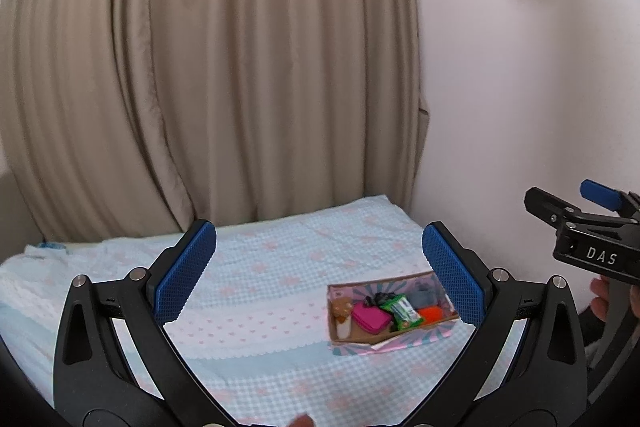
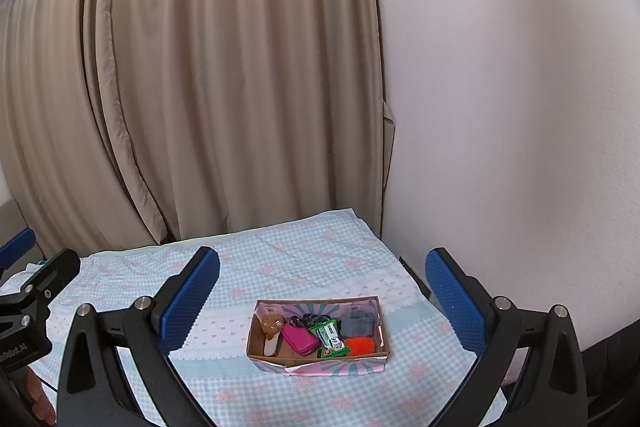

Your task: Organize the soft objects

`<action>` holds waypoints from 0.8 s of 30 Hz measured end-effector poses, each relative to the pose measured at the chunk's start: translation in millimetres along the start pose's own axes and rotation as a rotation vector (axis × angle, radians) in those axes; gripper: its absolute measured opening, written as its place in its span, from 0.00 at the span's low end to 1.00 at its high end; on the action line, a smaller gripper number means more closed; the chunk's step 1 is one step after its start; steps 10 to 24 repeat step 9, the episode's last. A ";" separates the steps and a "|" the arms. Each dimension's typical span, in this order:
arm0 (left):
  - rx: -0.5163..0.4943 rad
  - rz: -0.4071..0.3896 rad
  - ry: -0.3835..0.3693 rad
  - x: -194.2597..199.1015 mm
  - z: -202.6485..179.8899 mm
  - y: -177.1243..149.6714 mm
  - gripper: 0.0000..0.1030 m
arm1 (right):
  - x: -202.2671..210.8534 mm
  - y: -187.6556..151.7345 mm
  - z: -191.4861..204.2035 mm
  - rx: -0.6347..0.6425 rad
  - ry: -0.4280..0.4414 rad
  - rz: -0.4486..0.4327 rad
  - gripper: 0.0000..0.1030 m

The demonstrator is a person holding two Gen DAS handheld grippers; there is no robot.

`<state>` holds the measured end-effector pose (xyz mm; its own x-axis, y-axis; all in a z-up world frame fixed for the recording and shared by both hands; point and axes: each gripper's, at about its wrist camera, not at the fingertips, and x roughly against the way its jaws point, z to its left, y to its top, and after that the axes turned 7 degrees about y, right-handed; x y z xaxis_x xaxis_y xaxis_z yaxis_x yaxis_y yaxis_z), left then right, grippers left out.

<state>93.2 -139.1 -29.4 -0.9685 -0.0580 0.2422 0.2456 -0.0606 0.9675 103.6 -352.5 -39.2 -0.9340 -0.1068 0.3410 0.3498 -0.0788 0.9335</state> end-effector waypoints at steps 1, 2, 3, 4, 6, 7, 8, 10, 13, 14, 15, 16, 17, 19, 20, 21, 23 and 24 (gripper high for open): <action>0.002 -0.007 0.010 0.6 0.0 0.0 1.00 | -0.6 0.0 -0.9 -0.002 0.001 0.001 1.00; 0.010 -0.014 0.015 0.8 0.9 -0.2 1.00 | -1.1 0.3 -1.5 -0.002 0.002 0.001 1.00; 0.025 -0.019 0.016 0.9 2.7 -0.6 1.00 | -0.9 0.0 -1.5 0.000 0.001 0.001 1.00; 0.034 -0.021 0.016 0.2 3.7 0.3 1.00 | -0.9 -0.3 -1.3 0.001 0.000 0.001 1.00; 0.041 -0.018 0.010 -2.3 5.5 -0.2 1.00 | -1.3 -0.8 -1.6 0.001 -0.001 0.004 1.00; 0.041 -0.015 0.012 -4.3 6.4 0.0 1.00 | -2.2 0.1 -2.1 0.001 -0.001 0.006 1.00; 0.041 -0.012 0.017 -6.6 6.9 -0.6 1.00 | -3.0 0.2 -2.7 0.002 -0.003 0.009 1.00; 0.041 -0.009 0.019 -7.6 7.7 -0.4 1.00 | -4.1 0.9 -3.2 0.001 -0.005 0.013 1.00; 0.041 -0.009 0.019 -7.6 7.7 -0.4 1.00 | -4.1 0.9 -3.2 0.001 -0.005 0.013 1.00; 0.041 -0.009 0.019 -7.6 7.7 -0.4 1.00 | -4.1 0.9 -3.2 0.001 -0.005 0.013 1.00; 0.041 -0.009 0.019 -7.6 7.7 -0.4 1.00 | -4.1 0.9 -3.2 0.001 -0.005 0.013 1.00; 0.041 -0.009 0.019 -7.6 7.7 -0.4 1.00 | -4.1 0.9 -3.2 0.001 -0.005 0.013 1.00; 0.041 -0.009 0.019 -7.6 7.7 -0.4 1.00 | -4.1 0.9 -3.2 0.001 -0.005 0.013 1.00; 0.041 -0.009 0.019 -7.6 7.7 -0.4 1.00 | -4.1 0.9 -3.2 0.001 -0.005 0.013 1.00; 0.041 -0.009 0.019 -7.6 7.7 -0.4 1.00 | -4.1 0.9 -3.2 0.001 -0.005 0.013 1.00; 0.041 -0.009 0.019 -7.6 7.7 -0.4 1.00 | -4.1 0.9 -3.2 0.001 -0.005 0.013 1.00; 0.041 -0.009 0.019 -7.6 7.7 -0.4 1.00 | -4.1 0.9 -3.2 0.001 -0.005 0.013 1.00; 0.041 -0.009 0.019 -7.6 7.7 -0.4 1.00 | -4.1 0.9 -3.2 0.001 -0.005 0.013 1.00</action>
